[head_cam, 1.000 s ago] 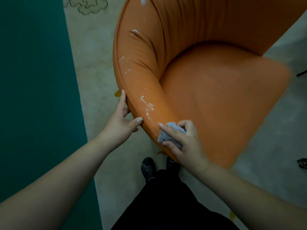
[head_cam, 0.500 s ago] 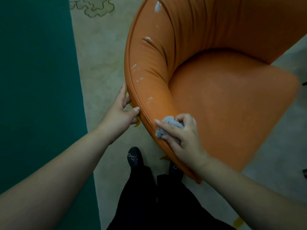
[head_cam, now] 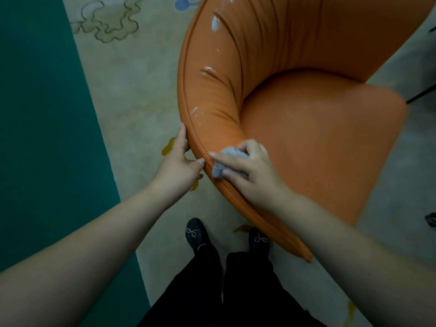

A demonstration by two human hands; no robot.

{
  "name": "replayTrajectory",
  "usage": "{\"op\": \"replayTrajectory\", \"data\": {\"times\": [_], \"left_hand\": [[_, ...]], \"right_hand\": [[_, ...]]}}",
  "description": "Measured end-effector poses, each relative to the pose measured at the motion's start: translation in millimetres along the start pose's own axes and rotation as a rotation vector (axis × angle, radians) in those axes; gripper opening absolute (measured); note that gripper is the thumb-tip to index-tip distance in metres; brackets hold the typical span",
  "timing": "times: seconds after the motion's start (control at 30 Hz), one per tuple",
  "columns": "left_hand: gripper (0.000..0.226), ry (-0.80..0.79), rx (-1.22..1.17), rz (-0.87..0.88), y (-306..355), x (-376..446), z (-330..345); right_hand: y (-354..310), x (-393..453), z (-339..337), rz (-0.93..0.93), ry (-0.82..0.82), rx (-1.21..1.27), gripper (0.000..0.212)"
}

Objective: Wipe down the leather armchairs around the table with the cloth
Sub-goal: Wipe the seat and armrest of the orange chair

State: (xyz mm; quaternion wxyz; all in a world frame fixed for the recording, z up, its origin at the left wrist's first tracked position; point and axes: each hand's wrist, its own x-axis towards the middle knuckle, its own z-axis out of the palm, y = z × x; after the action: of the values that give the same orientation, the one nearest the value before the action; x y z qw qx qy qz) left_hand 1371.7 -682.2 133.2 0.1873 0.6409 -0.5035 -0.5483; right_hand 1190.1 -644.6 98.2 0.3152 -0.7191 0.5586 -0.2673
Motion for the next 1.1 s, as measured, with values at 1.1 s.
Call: {"op": "replayTrajectory", "data": {"times": [1.1], "left_hand": [[0.09,0.175,-0.004,-0.034,-9.9,-58.0,76.0]], "right_hand": [[37.3,-138.0,-27.5,0.113,0.102,0.154,0.041]]}}
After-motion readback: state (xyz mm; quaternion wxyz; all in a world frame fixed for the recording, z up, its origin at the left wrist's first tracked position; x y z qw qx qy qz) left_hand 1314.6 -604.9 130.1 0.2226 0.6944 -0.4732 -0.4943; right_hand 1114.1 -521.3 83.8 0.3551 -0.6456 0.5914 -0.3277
